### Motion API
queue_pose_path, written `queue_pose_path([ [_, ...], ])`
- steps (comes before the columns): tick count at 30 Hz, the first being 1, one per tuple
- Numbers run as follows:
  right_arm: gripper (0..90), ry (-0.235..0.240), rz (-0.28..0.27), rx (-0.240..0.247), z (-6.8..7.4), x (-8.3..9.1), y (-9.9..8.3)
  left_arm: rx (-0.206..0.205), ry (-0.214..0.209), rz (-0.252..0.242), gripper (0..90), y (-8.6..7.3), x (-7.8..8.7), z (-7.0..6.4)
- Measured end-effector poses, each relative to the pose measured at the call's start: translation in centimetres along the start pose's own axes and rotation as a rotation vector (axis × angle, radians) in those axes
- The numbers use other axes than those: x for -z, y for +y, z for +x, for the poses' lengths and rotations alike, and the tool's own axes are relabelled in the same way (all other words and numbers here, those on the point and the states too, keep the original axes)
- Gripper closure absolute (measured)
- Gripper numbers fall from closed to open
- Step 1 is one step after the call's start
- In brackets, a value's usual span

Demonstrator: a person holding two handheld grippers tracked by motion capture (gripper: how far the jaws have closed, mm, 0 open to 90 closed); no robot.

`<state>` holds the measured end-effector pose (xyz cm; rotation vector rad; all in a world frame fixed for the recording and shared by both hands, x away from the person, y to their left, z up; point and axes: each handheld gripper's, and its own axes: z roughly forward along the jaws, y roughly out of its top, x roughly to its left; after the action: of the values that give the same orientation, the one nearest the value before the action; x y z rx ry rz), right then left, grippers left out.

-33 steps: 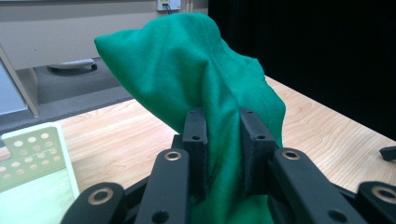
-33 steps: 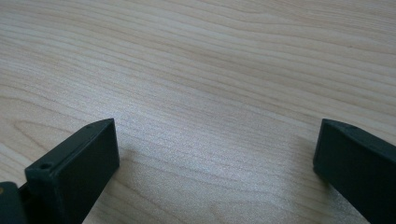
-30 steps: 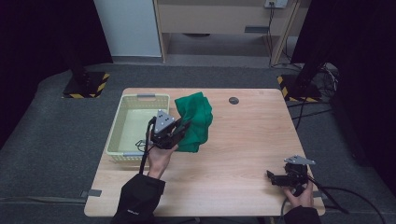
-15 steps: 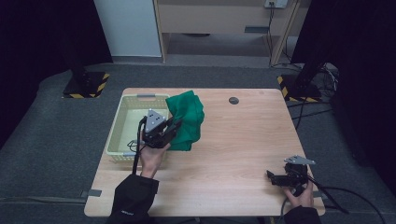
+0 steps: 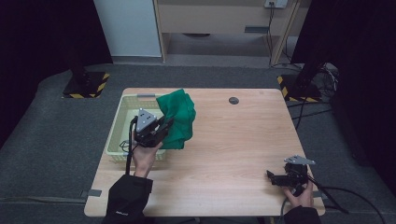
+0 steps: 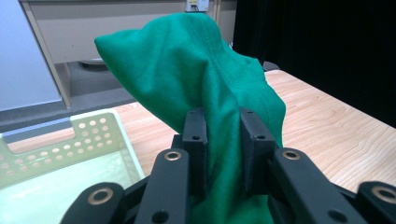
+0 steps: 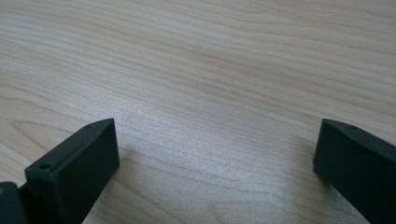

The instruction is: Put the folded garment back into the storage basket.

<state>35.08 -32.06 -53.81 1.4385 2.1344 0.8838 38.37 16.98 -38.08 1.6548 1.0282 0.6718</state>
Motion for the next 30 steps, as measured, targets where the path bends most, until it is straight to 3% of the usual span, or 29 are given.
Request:
queue_pose_path([
  [30, 0.2, 0.0, 0.0, 0.0, 0.0, 0.0, 0.0, 0.034, 0.101, 0.01, 75.2, -0.6, 1.5, 3.8],
])
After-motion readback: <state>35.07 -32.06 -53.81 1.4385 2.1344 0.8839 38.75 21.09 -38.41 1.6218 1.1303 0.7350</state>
